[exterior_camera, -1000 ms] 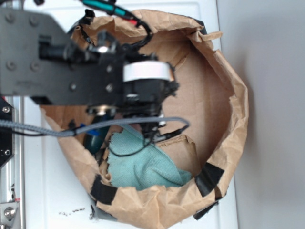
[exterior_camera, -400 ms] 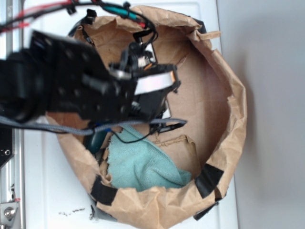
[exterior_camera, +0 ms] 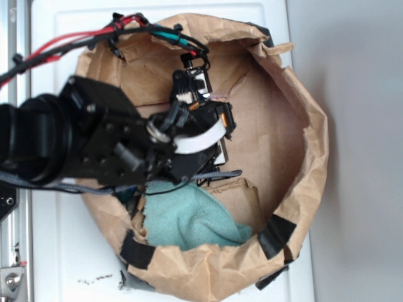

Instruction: Grab the shell.

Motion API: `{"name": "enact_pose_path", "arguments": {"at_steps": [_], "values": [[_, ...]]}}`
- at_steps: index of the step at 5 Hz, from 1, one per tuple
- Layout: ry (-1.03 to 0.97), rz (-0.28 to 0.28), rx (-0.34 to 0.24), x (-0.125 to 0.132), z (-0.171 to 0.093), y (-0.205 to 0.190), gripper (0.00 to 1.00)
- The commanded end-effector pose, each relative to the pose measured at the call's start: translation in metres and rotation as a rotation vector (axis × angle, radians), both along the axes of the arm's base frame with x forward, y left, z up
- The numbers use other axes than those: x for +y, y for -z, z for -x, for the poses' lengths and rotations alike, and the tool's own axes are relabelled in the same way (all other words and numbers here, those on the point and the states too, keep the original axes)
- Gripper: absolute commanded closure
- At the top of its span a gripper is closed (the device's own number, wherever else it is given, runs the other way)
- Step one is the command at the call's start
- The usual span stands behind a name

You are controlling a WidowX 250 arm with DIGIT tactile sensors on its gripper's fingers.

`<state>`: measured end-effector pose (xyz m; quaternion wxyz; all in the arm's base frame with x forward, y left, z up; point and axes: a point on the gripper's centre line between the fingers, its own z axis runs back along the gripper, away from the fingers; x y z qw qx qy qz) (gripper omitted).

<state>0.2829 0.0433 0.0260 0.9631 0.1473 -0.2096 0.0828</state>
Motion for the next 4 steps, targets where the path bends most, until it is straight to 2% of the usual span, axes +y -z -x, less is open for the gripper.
{"name": "enact_pose_path", "arguments": {"at_steps": [1,2,3,4], "values": [[-0.023,0.035,-0.029,0.004,-0.001,-0.012,1.0],[-0.035,0.054,-0.035,0.005,-0.002,-0.019,1.0],[-0.054,0.104,-0.033,0.005,-0.002,-0.038,1.0],[-0.066,0.193,-0.021,0.006,0.002,-0.07,1.0]]}}
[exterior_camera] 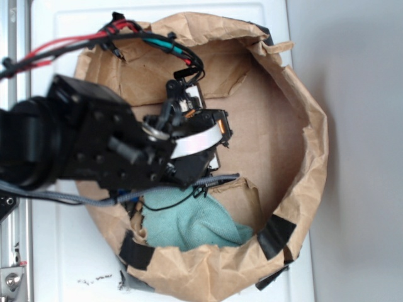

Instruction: Grab the shell.

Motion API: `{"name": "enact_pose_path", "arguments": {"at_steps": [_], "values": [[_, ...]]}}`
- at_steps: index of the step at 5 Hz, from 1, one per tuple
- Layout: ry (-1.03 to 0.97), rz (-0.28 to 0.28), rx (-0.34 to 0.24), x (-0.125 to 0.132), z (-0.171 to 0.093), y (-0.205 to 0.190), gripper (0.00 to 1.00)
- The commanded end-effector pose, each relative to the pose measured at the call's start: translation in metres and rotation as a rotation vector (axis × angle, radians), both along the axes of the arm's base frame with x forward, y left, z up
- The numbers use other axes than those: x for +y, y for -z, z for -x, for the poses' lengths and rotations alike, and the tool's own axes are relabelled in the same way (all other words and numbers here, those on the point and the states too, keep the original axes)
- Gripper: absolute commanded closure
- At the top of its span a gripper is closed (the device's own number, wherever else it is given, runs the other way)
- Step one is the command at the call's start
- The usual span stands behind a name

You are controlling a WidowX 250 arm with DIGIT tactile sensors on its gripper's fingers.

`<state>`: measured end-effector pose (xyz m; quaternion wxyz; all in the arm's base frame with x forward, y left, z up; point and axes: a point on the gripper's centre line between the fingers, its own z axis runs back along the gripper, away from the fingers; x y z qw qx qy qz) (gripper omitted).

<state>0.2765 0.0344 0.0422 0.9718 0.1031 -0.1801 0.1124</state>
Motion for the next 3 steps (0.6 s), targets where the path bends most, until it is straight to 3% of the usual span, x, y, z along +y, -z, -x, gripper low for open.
{"name": "enact_pose_path", "arguments": {"at_steps": [1,2,3], "values": [[-0.027,0.156,-0.033,0.018,0.001,-0.087,1.0],[-0.009,0.203,-0.043,0.021,0.005,-0.101,1.0],[0.011,0.194,-0.065,0.02,0.007,-0.101,1.0]]}}
